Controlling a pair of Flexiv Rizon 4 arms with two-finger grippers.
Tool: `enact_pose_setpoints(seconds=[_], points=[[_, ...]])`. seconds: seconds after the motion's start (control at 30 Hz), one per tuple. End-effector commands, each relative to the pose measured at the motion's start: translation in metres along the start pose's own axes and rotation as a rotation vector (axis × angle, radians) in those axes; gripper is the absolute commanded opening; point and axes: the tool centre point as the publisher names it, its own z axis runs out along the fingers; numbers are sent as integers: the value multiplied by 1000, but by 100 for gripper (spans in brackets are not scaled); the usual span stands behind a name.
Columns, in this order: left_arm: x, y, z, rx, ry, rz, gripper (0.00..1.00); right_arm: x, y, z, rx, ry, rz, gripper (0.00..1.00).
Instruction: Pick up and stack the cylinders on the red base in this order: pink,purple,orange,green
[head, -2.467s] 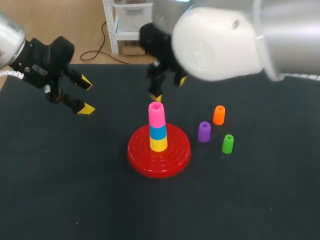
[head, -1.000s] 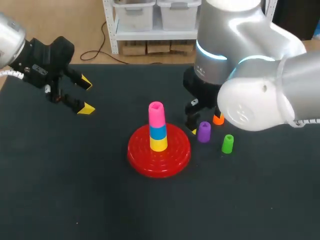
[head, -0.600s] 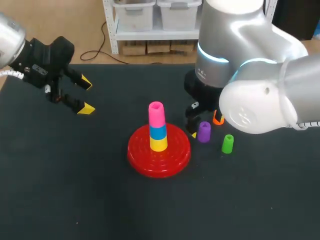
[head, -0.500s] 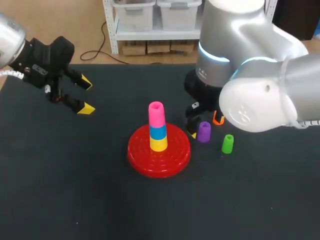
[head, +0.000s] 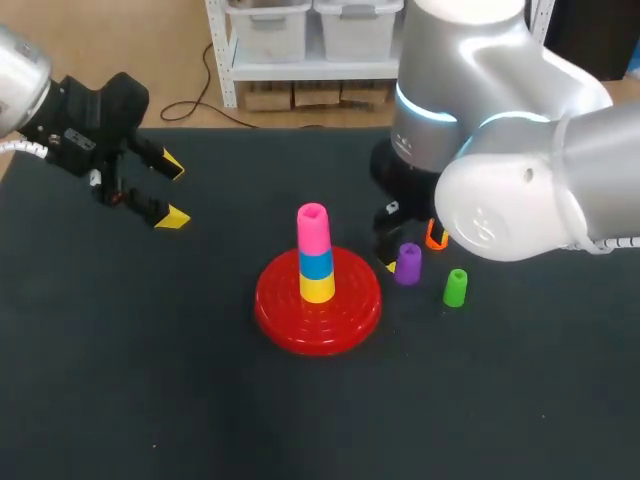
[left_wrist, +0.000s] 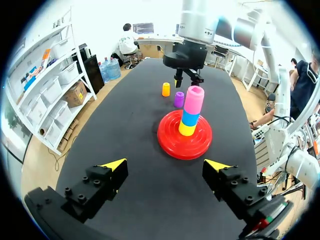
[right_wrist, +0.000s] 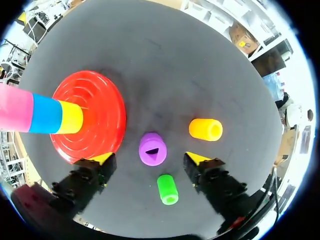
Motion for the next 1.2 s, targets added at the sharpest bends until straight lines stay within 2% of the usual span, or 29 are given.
enact_pose_setpoints(seconds=[0.03, 0.13, 0.63, 0.73, 0.77, 0.8, 0.83, 0.97, 1.2], points=[[0, 0, 0, 1, 3, 0, 100, -3, 1, 3, 0, 8, 0, 60], [0, 0, 0, 1, 3, 0, 100, -3, 1, 5, 1, 11, -1, 49], [0, 0, 0, 1, 3, 0, 100, -7, -4, 11, -1, 22, 12, 45], [0, 0, 0, 1, 3, 0, 100, -8, -4, 11, -4, 22, 13, 29], [0, 0, 0, 1, 3, 0, 100, -8, -5, 10, -6, 22, 14, 19], [0, 0, 0, 1, 3, 0, 100, -8, -5, 10, -7, 22, 16, 3], [0, 0, 0, 1, 3, 0, 100, -8, -6, 9, -8, 21, 18, 0], [0, 0, 0, 1, 3, 0, 100, -8, -5, -11, -3, 19, 30, 0], [0, 0, 0, 1, 3, 0, 100, -9, 4, -83, 5, -25, -15, 0]])
